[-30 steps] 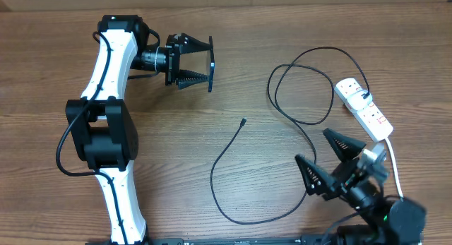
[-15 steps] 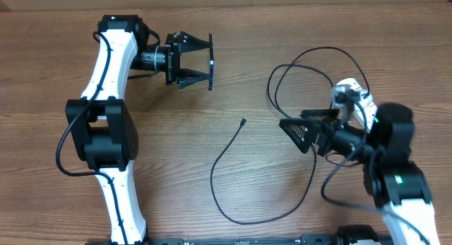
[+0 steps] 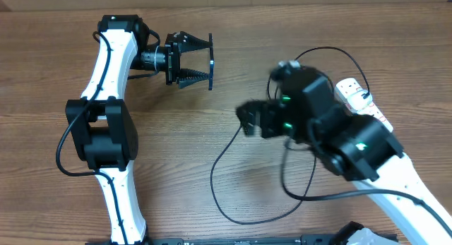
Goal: Plug charger to phone and switch on socket
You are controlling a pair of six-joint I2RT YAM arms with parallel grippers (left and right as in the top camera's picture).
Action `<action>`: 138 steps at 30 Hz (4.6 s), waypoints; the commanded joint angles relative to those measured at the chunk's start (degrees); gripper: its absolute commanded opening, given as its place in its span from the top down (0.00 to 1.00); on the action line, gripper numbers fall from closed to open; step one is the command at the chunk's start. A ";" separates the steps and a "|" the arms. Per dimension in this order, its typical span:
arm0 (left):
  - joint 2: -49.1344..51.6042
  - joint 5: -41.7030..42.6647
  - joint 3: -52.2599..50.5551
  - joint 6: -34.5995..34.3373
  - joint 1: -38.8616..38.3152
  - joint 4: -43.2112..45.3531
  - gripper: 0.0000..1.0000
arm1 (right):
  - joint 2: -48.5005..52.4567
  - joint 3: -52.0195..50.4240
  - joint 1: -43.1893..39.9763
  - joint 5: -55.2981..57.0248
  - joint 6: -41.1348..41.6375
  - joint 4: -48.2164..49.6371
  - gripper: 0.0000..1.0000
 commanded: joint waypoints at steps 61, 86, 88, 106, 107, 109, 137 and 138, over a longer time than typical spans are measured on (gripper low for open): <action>0.22 0.28 1.60 2.95 -2.38 -0.28 0.26 | 19.82 3.52 7.93 19.76 6.27 18.78 0.44; 0.22 1.11 1.60 2.78 -2.38 -0.31 0.24 | 22.14 3.52 7.93 24.24 6.25 20.04 0.59; 0.22 0.98 1.60 2.78 -2.38 -0.28 0.24 | 22.14 3.52 7.93 24.65 6.27 20.09 0.60; 0.22 0.92 1.60 2.75 -2.38 2.12 0.24 | 22.14 3.56 8.00 25.09 6.93 20.24 0.62; 0.22 0.92 1.60 2.78 -2.38 2.10 0.24 | 22.14 3.56 8.00 25.00 7.72 20.17 0.62; 0.22 0.94 1.60 2.78 -2.38 2.10 0.24 | 22.14 3.56 8.00 24.81 9.01 20.04 0.64; 0.22 0.96 1.60 3.04 -2.38 2.12 0.25 | 22.14 3.56 8.00 24.85 8.98 21.16 0.80; 0.22 0.96 1.60 3.04 -2.38 2.12 0.25 | 22.14 3.56 8.00 24.85 8.98 21.14 0.80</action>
